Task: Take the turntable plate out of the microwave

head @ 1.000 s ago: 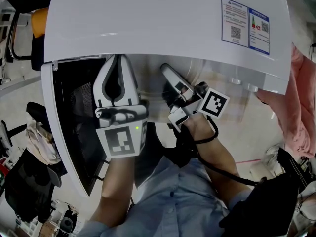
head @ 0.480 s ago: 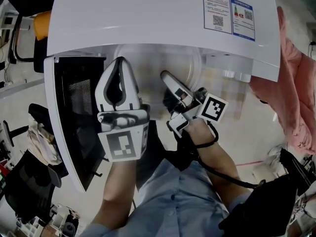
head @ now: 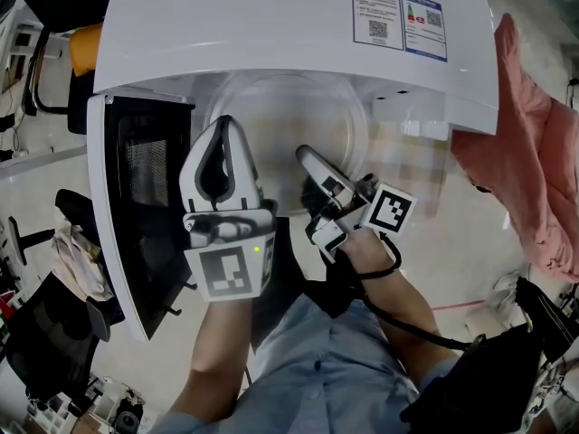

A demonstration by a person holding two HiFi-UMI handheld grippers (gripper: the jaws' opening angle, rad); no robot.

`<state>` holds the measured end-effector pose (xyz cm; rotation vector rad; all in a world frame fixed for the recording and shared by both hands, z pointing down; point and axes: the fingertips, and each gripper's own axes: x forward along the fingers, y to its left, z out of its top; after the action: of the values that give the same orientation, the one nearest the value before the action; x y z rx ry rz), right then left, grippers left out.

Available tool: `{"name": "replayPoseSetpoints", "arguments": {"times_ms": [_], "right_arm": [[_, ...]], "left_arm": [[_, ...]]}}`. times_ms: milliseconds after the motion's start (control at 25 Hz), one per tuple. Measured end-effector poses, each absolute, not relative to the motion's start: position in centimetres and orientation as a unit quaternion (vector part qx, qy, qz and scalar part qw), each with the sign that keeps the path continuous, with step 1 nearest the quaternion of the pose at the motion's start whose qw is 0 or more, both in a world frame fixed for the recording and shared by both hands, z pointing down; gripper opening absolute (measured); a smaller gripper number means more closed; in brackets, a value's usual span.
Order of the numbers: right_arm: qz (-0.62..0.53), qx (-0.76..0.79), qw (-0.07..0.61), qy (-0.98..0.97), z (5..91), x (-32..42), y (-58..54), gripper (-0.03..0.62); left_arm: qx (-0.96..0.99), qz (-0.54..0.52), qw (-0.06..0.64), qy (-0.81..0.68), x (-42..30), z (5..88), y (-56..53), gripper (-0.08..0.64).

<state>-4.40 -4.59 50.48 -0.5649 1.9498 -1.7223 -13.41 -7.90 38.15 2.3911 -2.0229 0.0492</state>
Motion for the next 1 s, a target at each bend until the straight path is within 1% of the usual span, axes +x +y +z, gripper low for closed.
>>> {"name": "replayPoseSetpoints", "arguments": {"times_ms": [280,480,880,1000], "right_arm": [[-0.633,-0.197,0.235,0.711,49.8,-3.8,-2.9,0.026],[-0.637,-0.193,0.231,0.710,48.6,-3.2,-1.7,0.026],[-0.638,-0.174,0.218,0.718,43.3,-2.0,0.7,0.026],[-0.639,-0.168,0.218,0.719,41.5,-1.7,1.2,0.026]], "left_arm": [[0.763,0.017,0.001,-0.646,-12.5,37.2,-7.2,0.006],[0.758,-0.001,-0.009,-0.652,-12.2,34.9,-6.8,0.006],[0.758,0.013,-0.025,-0.652,-12.0,29.9,-5.4,0.006],[0.760,0.002,-0.031,-0.649,-11.7,27.9,-5.0,0.006]]}}
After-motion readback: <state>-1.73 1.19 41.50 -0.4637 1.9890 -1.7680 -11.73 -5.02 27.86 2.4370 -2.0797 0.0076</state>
